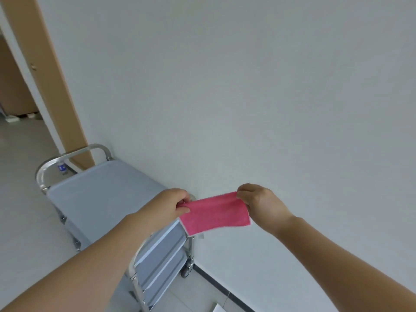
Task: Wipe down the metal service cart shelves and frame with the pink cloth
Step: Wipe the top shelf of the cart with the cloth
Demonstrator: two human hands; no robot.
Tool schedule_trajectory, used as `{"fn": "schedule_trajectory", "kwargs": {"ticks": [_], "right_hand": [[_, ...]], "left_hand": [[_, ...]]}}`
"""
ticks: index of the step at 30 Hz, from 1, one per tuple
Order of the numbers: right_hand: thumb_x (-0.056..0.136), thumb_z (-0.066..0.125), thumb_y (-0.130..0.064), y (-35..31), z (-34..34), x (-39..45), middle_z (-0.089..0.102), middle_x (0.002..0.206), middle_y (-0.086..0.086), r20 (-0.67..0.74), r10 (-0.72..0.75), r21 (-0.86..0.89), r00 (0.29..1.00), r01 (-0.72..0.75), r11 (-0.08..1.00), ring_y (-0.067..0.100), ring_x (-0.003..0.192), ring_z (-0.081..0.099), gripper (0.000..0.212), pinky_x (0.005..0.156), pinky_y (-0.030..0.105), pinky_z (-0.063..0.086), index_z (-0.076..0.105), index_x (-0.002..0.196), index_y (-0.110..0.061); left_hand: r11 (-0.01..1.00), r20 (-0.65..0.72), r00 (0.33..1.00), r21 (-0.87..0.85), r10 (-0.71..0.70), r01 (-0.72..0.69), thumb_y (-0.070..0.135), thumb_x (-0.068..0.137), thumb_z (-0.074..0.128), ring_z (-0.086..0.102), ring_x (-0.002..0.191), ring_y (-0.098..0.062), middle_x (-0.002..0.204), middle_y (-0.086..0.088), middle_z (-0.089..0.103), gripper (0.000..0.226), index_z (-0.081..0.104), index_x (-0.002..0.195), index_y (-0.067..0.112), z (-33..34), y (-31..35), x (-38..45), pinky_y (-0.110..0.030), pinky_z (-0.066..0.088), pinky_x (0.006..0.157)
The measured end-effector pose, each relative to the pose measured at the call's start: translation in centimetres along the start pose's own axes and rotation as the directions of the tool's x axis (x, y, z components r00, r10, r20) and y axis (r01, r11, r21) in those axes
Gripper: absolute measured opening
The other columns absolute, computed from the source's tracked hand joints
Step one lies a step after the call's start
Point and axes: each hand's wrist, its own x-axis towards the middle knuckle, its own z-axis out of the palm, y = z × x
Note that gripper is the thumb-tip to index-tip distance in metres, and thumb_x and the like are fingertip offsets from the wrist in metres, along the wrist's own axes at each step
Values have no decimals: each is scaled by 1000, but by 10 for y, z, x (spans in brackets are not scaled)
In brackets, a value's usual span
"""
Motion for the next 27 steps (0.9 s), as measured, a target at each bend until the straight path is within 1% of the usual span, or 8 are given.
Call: {"fn": "schedule_trajectory", "kwargs": {"ticks": [3, 9, 12, 15, 18, 20, 23, 27], "right_hand": [[72, 47, 17, -24, -11, -4, 62, 84, 11, -17, -38, 7, 999, 38, 999, 30, 75, 59, 26, 66, 37, 50, 62, 83, 0], [74, 48, 16, -83, -20, 4, 64, 88, 11, -72, -111, -31, 991, 109, 994, 34, 72, 60, 31, 61, 40, 50, 64, 93, -2], [74, 48, 16, -115, -18, 19, 65, 90, 11, -96, -157, -58, 983, 151, 987, 33, 77, 61, 32, 63, 40, 51, 66, 94, -3], [76, 49, 14, -147, -12, 47, 65, 92, 10, -103, -167, -85, 981, 159, 984, 32, 80, 61, 32, 65, 41, 52, 66, 96, -4], [74, 53, 13, -184, -1, 77, 68, 88, 7, -131, -171, -154, 977, 150, 977, 30, 77, 61, 32, 60, 39, 52, 68, 92, -8], [71, 57, 13, -211, 9, 97, 69, 83, 4, -152, -165, -204, 975, 132, 970, 28, 72, 61, 31, 55, 36, 51, 70, 87, -10], [70, 59, 13, -248, 26, 127, 69, 78, 3, -172, -133, -223, 976, 93, 970, 28, 69, 61, 28, 52, 35, 50, 71, 81, -10], [73, 59, 10, -284, 46, 155, 69, 76, 3, -179, -95, -212, 979, 55, 976, 28, 69, 60, 24, 52, 34, 50, 71, 79, -10]], "left_hand": [[1000, -36, 999, 25, 0, 1, 18, 84, 64, 51, 67, -4, 76, 10, 54, 6, 59, 85, 20, -18, 6, -34, -19, 40, 63], [998, -115, 993, 55, 21, -15, 15, 85, 62, 55, 79, -2, 85, 13, 56, 15, 56, 88, 29, -71, -13, -91, -19, 46, 71], [998, -200, 980, 62, 14, -1, 17, 85, 63, 57, 76, -5, 81, 8, 59, 24, 46, 80, 34, -100, -37, -112, -19, 47, 67], [992, -249, 965, 118, 77, -49, 17, 85, 62, 53, 68, -15, 70, 4, 54, 33, 38, 70, 33, -129, -66, -131, -31, 47, 61], [986, -256, 957, 126, 140, -110, 10, 84, 63, 55, 70, -10, 73, 9, 56, 31, 48, 71, 33, -159, -104, -144, -34, 49, 66], [981, -254, 951, 126, 178, -150, 6, 83, 63, 57, 74, -6, 78, 10, 59, 21, 59, 77, 25, -179, -133, -151, -32, 52, 69], [976, -255, 944, 119, 208, -183, 4, 83, 63, 59, 78, -9, 85, 4, 63, 12, 67, 86, 15, -204, -175, -160, -29, 51, 74], [969, -243, 941, 130, 235, -209, 2, 86, 60, 62, 84, -16, 94, -5, 67, 15, 70, 97, 7, -228, -220, -167, -30, 50, 79]]}}
